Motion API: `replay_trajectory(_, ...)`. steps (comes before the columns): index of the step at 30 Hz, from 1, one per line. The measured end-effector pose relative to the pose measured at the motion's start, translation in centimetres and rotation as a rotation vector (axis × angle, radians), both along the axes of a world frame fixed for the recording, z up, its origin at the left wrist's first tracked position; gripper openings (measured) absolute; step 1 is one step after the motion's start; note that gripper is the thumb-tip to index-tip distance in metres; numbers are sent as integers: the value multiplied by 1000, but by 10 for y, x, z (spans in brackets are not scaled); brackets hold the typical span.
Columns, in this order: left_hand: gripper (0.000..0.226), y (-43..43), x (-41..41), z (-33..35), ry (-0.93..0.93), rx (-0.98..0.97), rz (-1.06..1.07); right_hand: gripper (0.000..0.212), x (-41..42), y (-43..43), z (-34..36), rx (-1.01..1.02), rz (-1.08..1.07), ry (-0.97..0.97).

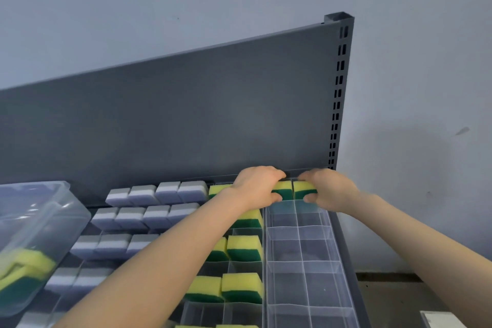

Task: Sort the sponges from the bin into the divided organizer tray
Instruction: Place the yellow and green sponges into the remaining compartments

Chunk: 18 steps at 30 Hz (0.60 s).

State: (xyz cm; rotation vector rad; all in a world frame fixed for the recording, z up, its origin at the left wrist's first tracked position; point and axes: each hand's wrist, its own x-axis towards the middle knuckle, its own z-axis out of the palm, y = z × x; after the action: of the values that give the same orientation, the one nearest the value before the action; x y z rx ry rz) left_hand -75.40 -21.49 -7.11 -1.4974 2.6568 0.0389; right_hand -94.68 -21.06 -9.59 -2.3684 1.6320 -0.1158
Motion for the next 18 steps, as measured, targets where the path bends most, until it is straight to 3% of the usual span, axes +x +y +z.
replay_trajectory(3, 53, 11, 16, 13, 47, -76, 6, 53, 1, 10, 18, -96, -36, -33)
replay_trajectory(11, 41, 77, 118, 34, 193, -215, 175, 49, 50, 58, 53, -199, -68, -179)
replay_trajectory(18, 36, 133, 230, 46, 114, -227, 411, 50, 151, 94, 61, -165, 23, -123)
